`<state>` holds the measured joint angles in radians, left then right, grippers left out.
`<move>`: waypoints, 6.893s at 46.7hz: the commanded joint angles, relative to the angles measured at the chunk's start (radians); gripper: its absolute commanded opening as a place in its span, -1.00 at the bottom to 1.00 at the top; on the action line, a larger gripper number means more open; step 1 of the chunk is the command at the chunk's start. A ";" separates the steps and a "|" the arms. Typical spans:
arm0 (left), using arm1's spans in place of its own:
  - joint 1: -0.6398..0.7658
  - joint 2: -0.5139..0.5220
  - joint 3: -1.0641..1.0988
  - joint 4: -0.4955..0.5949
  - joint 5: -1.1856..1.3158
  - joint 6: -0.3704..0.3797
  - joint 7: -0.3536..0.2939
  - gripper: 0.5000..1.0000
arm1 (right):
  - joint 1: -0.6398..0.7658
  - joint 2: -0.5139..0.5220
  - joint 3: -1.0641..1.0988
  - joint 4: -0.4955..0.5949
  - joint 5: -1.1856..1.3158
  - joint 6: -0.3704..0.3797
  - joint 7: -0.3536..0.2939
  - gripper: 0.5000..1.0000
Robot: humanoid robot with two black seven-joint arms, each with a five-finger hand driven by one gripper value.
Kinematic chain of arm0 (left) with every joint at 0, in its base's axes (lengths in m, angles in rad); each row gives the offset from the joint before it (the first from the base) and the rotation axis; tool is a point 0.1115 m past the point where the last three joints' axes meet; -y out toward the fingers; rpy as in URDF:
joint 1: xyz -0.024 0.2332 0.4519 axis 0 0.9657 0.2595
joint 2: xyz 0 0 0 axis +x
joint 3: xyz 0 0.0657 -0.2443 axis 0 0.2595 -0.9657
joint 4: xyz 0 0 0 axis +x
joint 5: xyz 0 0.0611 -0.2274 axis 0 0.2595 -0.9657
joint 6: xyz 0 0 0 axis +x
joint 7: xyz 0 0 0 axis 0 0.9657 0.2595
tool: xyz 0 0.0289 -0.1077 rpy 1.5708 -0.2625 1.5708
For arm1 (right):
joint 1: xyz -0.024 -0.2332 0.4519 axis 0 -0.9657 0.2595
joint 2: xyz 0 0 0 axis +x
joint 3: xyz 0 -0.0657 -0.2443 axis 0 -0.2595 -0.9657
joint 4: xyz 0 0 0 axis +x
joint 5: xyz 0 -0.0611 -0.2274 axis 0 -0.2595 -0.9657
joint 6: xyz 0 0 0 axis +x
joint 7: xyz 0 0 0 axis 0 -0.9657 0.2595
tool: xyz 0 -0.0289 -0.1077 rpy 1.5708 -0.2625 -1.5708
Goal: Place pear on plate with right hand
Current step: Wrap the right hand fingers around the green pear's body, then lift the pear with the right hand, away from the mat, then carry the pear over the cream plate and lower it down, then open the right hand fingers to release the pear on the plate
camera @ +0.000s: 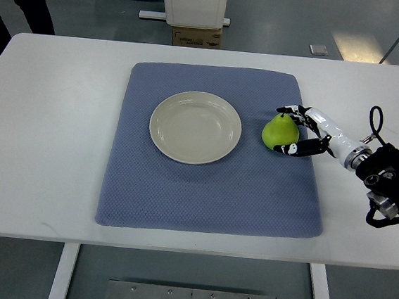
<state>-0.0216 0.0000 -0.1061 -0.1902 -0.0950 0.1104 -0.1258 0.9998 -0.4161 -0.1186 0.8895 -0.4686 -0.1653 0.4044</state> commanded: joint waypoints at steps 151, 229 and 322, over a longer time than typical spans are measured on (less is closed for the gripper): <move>0.000 0.000 0.000 0.000 0.000 0.000 0.000 1.00 | 0.074 0.026 -0.121 0.005 -0.019 -0.046 0.024 -1.00; 0.000 0.000 0.000 0.000 0.000 0.000 0.000 1.00 | 0.250 0.178 -0.027 0.000 0.016 0.035 -0.030 -1.00; 0.000 0.000 0.000 0.000 0.000 0.000 0.000 1.00 | 0.146 0.416 -0.141 -0.213 0.016 0.033 -0.021 0.95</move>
<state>-0.0215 0.0000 -0.1058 -0.1902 -0.0952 0.1105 -0.1257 1.1446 0.0000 -0.2597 0.6763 -0.4529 -0.1320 0.3831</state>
